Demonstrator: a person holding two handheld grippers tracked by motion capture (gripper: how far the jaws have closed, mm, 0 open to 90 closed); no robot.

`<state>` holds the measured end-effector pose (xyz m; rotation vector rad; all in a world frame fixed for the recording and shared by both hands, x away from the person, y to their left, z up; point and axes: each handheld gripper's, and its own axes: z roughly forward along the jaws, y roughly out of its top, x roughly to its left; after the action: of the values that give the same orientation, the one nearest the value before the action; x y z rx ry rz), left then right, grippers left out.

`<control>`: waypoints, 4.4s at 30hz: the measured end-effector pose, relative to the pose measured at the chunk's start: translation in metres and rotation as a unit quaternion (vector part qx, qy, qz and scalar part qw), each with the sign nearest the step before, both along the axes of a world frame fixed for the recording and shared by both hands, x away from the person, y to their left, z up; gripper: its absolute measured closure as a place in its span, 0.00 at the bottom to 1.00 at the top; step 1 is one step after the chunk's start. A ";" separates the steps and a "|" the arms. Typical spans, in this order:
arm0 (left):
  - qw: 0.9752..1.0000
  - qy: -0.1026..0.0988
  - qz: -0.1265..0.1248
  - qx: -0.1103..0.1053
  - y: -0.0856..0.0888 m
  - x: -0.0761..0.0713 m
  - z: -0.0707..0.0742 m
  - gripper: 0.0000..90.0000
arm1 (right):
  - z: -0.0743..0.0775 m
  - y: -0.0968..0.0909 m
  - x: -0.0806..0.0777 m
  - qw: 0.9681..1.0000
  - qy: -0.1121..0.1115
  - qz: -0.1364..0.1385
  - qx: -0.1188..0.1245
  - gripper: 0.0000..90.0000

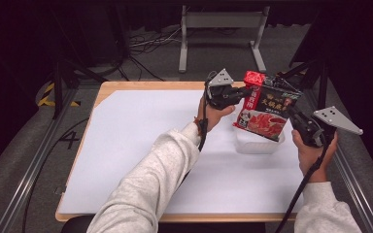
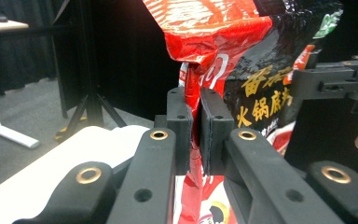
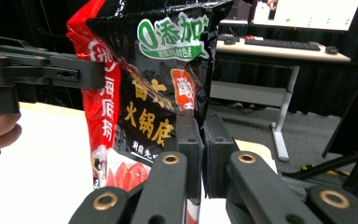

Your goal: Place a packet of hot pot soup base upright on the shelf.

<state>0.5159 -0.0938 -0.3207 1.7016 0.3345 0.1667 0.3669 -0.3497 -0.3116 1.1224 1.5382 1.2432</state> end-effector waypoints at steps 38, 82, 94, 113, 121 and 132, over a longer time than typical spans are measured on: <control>0.999 0.033 0.019 0.038 -0.018 0.010 -0.048 0.91 | -0.049 -0.002 -0.002 0.999 0.050 0.000 -0.003 0.94; 0.992 0.042 0.030 0.117 -0.021 0.007 -0.075 0.91 | -0.065 -0.005 -0.003 0.998 0.068 -0.012 -0.002 0.94; 0.991 0.023 0.043 0.123 -0.020 0.003 -0.068 0.92 | -0.065 -0.006 -0.003 0.998 0.067 -0.006 -0.012 0.92; 0.992 0.009 0.045 0.118 0.007 -0.011 -0.055 0.92 | -0.060 -0.003 -0.007 0.998 0.065 -0.003 -0.028 0.84; 0.991 -0.005 0.046 0.127 0.022 -0.017 -0.049 0.91 | -0.055 -0.003 -0.011 0.998 0.061 0.004 -0.027 0.82; 0.987 -0.031 0.051 0.150 0.047 -0.025 -0.039 0.86 | -0.052 -0.001 -0.016 0.997 0.062 0.013 -0.033 0.78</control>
<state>0.4913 -0.0470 -0.3593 1.9728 0.3635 0.3602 0.3511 -0.3503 -0.3634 1.1580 1.6787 1.1488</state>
